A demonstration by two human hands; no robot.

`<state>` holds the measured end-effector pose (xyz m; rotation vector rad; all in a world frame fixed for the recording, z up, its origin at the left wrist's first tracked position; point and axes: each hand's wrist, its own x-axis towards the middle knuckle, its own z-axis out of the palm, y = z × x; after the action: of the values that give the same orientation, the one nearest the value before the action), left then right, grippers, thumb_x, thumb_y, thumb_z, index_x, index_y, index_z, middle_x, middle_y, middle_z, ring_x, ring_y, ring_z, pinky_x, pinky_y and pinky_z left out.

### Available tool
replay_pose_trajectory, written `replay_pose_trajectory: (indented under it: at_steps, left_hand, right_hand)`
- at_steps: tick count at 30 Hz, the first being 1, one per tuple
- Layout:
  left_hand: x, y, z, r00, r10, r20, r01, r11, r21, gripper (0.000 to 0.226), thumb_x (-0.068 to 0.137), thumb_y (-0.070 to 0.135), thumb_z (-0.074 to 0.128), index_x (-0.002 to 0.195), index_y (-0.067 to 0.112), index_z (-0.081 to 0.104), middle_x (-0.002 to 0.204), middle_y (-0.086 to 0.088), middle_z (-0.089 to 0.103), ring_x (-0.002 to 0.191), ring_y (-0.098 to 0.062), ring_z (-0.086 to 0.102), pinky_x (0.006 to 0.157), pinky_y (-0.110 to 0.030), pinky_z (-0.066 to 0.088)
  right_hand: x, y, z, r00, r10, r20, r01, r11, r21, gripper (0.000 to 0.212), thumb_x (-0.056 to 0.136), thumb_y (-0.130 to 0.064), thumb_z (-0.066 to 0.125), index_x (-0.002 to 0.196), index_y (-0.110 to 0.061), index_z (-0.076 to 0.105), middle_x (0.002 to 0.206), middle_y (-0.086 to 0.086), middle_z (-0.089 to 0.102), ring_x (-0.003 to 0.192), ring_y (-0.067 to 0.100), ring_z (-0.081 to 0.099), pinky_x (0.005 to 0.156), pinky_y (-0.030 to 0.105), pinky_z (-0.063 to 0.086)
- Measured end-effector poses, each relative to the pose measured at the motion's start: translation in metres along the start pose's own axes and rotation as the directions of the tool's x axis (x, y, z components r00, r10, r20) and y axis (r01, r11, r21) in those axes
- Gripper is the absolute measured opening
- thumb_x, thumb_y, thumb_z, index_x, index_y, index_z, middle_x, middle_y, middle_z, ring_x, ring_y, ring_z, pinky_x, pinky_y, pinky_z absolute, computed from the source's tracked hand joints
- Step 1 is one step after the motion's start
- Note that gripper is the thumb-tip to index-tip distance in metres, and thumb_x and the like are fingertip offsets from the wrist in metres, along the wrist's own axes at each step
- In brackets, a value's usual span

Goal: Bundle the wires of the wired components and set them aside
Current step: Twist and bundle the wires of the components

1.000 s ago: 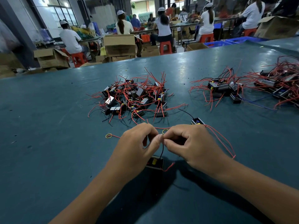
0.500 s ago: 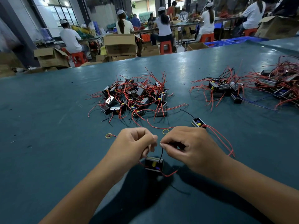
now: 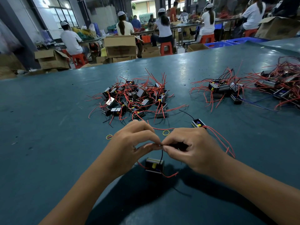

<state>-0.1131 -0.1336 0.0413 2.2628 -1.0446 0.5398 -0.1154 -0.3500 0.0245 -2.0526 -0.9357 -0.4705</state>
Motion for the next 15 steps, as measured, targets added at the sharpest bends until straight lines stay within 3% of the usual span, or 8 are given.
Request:
replay_pose_trajectory:
  at_steps: [3, 8, 13, 15]
  left_hand:
    - [0.0006, 0.0013, -0.0016, 1.000, 0.009, 0.024, -0.010, 1.000, 0.030, 0.010, 0.090, 0.031, 0.068, 0.091, 0.022, 0.073, 0.095, 0.013, 0.058, 0.089, -0.011, 0.058, 0.074, -0.032, 0.050]
    - [-0.0004, 0.0042, -0.0040, 0.989, -0.103, 0.110, 0.113, 0.990, -0.086, 0.013, 0.090, 0.033, 0.067, 0.086, 0.022, 0.071, 0.087, 0.014, 0.059, 0.079, -0.005, 0.052, 0.071, -0.012, 0.037]
    - [-0.0027, 0.0053, -0.0043, 0.920, -0.317, 0.230, 0.375, 0.884, -0.279, 0.019, 0.092, 0.044, 0.063, 0.082, 0.030, 0.071, 0.074, 0.006, 0.060, 0.063, -0.016, 0.049, 0.057, -0.030, 0.037]
    - [-0.0027, 0.0088, -0.0035, 0.886, -0.380, 0.266, 0.457, 0.813, -0.360, 0.022, 0.092, 0.043, 0.065, 0.080, 0.025, 0.071, 0.067, 0.007, 0.058, 0.059, -0.014, 0.046, 0.056, -0.027, 0.037]
  right_hand:
    - [-0.0002, -0.0005, 0.0006, 1.000, -0.017, 0.006, 0.017, 1.000, -0.006, 0.002, 0.083, -0.011, 0.072, 0.084, -0.011, 0.074, 0.074, -0.009, 0.066, 0.064, -0.002, 0.054, 0.064, 0.008, 0.039]
    - [0.0000, -0.0033, -0.0017, 0.997, -0.069, 0.030, 0.071, 0.996, -0.058, 0.006, 0.086, -0.015, 0.071, 0.083, -0.010, 0.074, 0.075, -0.005, 0.066, 0.067, 0.001, 0.054, 0.066, 0.010, 0.040]
    - [0.0016, -0.0051, -0.0017, 0.981, -0.174, 0.081, 0.186, 0.967, -0.172, 0.003, 0.086, -0.010, 0.072, 0.086, -0.007, 0.074, 0.075, -0.002, 0.066, 0.068, 0.009, 0.055, 0.071, 0.010, 0.037]
    - [0.0013, -0.0052, -0.0020, 0.980, -0.179, 0.089, 0.193, 0.964, -0.183, 0.003, 0.086, -0.010, 0.072, 0.086, -0.007, 0.074, 0.076, -0.002, 0.066, 0.068, 0.011, 0.055, 0.071, 0.012, 0.038]
